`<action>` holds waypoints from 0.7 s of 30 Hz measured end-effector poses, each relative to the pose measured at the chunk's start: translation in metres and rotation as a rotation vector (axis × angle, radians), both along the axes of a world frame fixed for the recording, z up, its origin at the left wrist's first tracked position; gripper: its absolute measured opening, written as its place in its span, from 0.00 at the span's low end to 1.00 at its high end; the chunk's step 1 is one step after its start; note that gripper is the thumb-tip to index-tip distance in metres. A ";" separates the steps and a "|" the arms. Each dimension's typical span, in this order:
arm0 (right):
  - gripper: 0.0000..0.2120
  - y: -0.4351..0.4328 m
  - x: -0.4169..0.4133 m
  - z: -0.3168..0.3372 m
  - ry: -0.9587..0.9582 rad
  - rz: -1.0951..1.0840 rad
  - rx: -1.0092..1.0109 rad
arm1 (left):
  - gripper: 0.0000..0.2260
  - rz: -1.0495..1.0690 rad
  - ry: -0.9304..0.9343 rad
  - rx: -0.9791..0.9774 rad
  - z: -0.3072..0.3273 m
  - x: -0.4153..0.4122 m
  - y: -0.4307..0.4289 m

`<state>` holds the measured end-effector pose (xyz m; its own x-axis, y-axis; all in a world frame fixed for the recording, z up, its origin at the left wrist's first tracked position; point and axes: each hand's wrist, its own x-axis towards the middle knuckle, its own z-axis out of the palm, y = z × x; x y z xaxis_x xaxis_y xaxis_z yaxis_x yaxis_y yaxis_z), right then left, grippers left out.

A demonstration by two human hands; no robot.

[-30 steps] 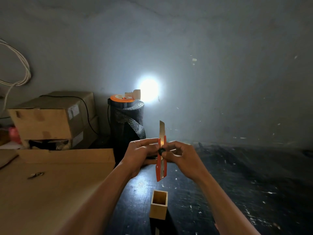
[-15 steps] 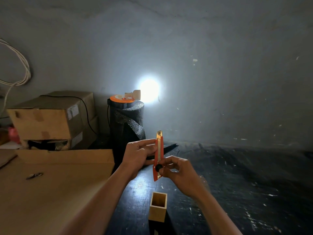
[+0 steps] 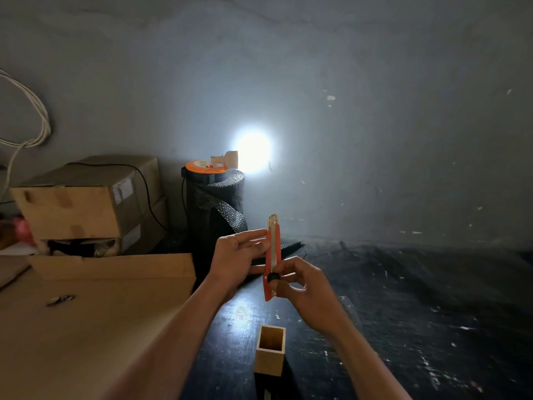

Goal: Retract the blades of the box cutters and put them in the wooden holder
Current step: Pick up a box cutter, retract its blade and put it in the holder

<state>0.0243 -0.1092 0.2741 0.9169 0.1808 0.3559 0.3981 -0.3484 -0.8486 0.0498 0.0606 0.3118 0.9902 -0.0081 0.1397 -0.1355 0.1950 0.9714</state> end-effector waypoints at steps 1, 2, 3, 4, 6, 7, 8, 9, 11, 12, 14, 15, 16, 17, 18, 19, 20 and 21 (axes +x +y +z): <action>0.05 -0.001 0.000 0.001 0.012 0.007 0.008 | 0.12 -0.002 -0.005 0.002 0.000 0.000 -0.001; 0.05 -0.002 0.000 0.003 0.015 0.013 0.010 | 0.12 -0.001 -0.008 0.001 0.000 0.001 -0.001; 0.06 -0.002 0.000 0.004 0.011 0.013 0.008 | 0.12 0.003 -0.012 0.000 0.001 0.001 -0.001; 0.07 -0.003 0.000 0.004 0.002 0.009 0.003 | 0.12 0.010 -0.013 -0.002 0.001 0.001 -0.001; 0.06 -0.003 0.001 0.003 -0.008 -0.005 0.001 | 0.12 0.018 -0.013 -0.013 0.001 0.002 -0.002; 0.06 -0.003 0.001 0.003 -0.014 -0.014 0.000 | 0.11 0.017 -0.012 -0.020 0.001 0.003 -0.002; 0.06 -0.003 0.002 0.003 -0.018 -0.020 0.000 | 0.11 0.013 -0.011 -0.024 0.002 0.003 -0.003; 0.06 -0.003 0.002 0.003 -0.020 -0.022 -0.003 | 0.11 0.011 -0.013 -0.023 0.002 0.004 -0.004; 0.05 -0.003 0.002 0.004 -0.016 -0.021 -0.010 | 0.12 0.011 -0.021 -0.012 0.003 0.005 -0.004; 0.06 -0.003 0.001 0.005 -0.010 -0.019 -0.011 | 0.12 0.014 -0.025 -0.009 0.003 0.005 -0.004; 0.08 -0.004 0.001 0.006 -0.005 -0.011 -0.010 | 0.11 0.020 -0.028 -0.005 0.003 0.006 -0.005; 0.11 -0.004 0.000 0.007 -0.008 -0.010 -0.012 | 0.11 0.024 -0.029 0.000 0.002 0.006 -0.005; 0.12 -0.004 0.000 0.007 -0.012 -0.009 -0.010 | 0.11 0.028 -0.030 0.006 0.002 0.007 -0.005; 0.13 -0.003 0.000 0.007 -0.016 -0.006 -0.005 | 0.11 0.031 -0.033 0.011 0.002 0.007 -0.005; 0.12 -0.002 0.000 0.007 -0.022 -0.004 0.001 | 0.11 0.034 -0.035 0.010 0.001 0.007 -0.005; 0.10 -0.002 -0.001 0.007 -0.030 -0.006 0.001 | 0.11 0.039 -0.036 0.008 0.001 0.008 -0.005; 0.09 -0.001 -0.001 0.008 -0.040 -0.005 -0.001 | 0.10 0.045 -0.039 0.008 0.001 0.008 -0.005; 0.08 0.000 -0.002 0.008 -0.048 -0.009 -0.006 | 0.10 0.051 -0.043 0.014 0.001 0.008 -0.005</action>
